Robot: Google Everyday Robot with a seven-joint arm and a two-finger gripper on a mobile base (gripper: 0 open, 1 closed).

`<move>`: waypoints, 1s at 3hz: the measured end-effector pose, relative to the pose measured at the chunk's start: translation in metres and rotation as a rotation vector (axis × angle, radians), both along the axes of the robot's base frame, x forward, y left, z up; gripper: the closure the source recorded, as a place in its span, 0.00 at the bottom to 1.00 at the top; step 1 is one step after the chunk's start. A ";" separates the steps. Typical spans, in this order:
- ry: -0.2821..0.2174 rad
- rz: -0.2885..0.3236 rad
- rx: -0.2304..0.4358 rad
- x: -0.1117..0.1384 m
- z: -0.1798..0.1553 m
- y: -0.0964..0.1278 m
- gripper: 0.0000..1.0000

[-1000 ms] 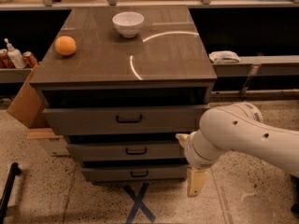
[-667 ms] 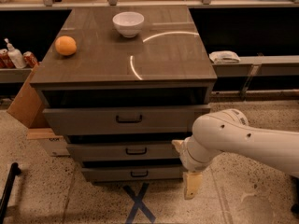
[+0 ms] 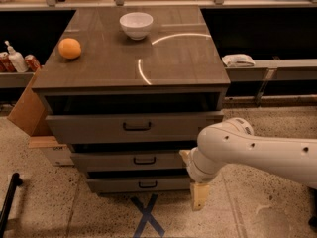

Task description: Open middle drawer

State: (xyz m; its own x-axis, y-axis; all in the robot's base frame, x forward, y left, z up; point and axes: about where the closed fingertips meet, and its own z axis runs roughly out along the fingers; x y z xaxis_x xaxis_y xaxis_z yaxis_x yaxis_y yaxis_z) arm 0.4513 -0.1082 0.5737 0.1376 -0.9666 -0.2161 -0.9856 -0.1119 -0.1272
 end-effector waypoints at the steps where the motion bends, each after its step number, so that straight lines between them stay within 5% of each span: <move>1: -0.018 -0.011 0.023 0.024 -0.035 0.000 0.00; 2: -0.015 -0.028 0.095 0.048 -0.080 0.007 0.00; 3: -0.021 -0.030 0.083 0.051 -0.087 0.007 0.00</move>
Offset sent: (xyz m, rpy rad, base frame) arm 0.0839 0.0105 -0.1133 0.1765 -0.0423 -0.0483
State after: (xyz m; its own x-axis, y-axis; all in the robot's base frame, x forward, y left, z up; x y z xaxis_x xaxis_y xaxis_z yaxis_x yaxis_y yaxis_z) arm 0.5023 -0.1008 0.4869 0.1142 -0.9492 -0.2933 -0.9853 -0.0705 -0.1557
